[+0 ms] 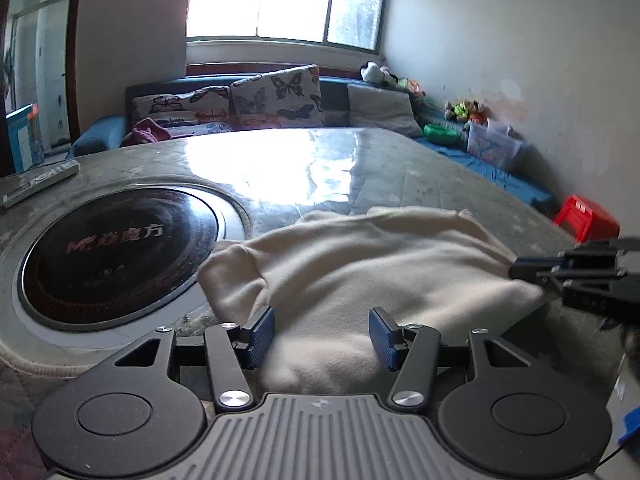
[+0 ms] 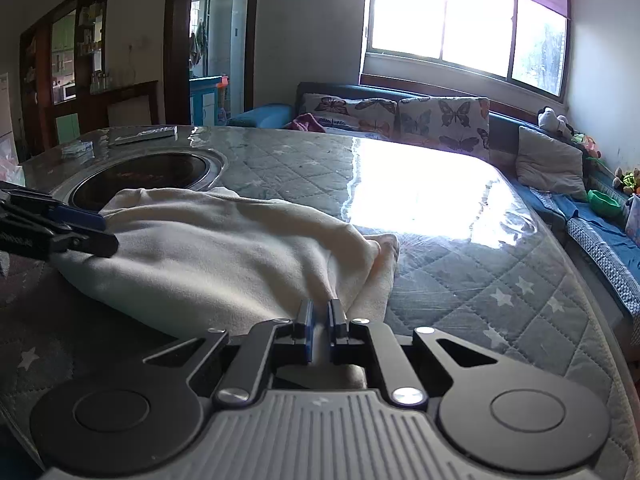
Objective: Fold clothes
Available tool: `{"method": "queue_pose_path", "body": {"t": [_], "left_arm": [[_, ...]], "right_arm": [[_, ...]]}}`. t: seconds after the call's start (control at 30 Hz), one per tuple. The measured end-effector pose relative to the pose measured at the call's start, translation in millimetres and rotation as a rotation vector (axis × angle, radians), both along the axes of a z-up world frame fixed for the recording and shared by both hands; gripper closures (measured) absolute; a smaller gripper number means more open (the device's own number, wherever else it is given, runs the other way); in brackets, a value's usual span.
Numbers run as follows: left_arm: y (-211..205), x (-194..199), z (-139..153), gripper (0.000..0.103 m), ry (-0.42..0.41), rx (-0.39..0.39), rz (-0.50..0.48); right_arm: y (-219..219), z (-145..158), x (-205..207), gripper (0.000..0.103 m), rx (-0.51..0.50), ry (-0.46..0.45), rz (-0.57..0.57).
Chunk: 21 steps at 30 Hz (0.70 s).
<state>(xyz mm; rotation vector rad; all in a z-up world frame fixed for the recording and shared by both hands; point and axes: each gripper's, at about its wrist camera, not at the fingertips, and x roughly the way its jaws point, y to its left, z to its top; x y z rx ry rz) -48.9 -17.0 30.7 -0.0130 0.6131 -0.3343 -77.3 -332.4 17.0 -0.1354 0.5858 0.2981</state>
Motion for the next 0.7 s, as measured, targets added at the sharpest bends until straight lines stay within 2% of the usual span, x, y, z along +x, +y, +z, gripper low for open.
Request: {"method": "queue_pose_path", "body": {"t": [0.1,0.23,0.27,0.33,0.37,0.43,0.53,0.7], "left_arm": [[12,2,5,0.047,-0.012,-0.019,0.056],[27,17,5,0.050,0.022,-0.031,0.144],[30,22,3,0.054,0.037,-0.039,0.161],[34,30,0,0.071,0.062,-0.059,0.172],[36,33,-1,0.075,0.074,-0.070,0.176],[35,35,-1,0.092,0.063,-0.052,0.175],[34,36,-1,0.096,0.036,-0.016,0.170],[31,37,-1,0.098,-0.009,0.044,0.162]], "right_arm": [[0,0,0,0.097,0.004,0.000,-0.003],[-1,0,0,0.096,0.009,0.000,-0.006],[-1,0,0,0.096,0.010,0.000,-0.007],[-1,0,0,0.095,0.012,0.000,-0.008],[0,0,0,0.095,0.011,0.001,-0.008],[0,0,0,0.095,0.008,0.001,-0.007],[1,0,-1,0.095,0.003,0.002,-0.006],[3,-1,-1,0.095,-0.004,-0.001,-0.002]]}}
